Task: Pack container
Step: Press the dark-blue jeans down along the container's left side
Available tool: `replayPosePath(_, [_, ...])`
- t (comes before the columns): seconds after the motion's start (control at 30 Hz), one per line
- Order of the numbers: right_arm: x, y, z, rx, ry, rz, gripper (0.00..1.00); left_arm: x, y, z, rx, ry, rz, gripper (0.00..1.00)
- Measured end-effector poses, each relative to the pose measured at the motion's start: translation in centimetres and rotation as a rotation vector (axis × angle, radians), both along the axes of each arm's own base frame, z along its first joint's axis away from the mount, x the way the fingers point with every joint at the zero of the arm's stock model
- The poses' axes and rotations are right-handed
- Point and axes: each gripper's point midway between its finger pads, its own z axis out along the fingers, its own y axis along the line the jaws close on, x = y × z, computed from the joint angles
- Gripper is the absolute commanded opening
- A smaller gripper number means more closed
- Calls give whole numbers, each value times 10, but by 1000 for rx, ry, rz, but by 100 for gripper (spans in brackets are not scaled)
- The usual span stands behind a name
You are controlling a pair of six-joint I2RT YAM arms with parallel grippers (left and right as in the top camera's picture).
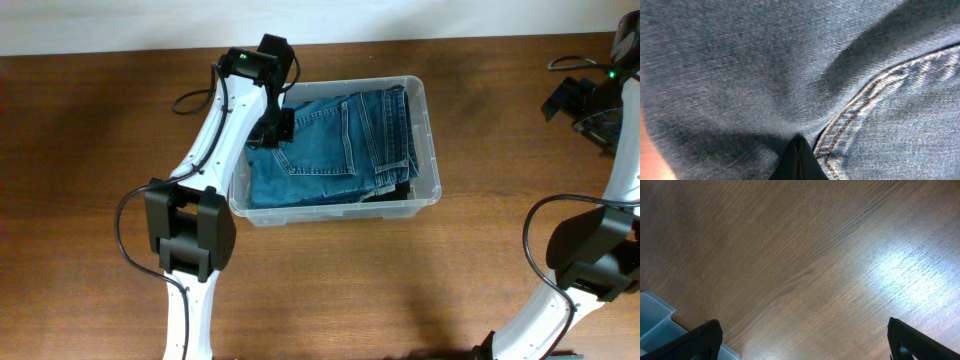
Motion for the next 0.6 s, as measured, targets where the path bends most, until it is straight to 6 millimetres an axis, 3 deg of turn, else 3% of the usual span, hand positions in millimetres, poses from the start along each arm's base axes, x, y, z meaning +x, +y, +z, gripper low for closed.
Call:
replayPosePath(0.23, [0,0,0,0,0,0,98,13,9,55,21,-110,14,1])
replayPosePath(0.4, [0,0,0,0,0,0,98,-17,21,56,68,9,13,1])
replayPosePath(0.6, [0,0,0,0,0,0,98,-24,24,48,81,47,20,1])
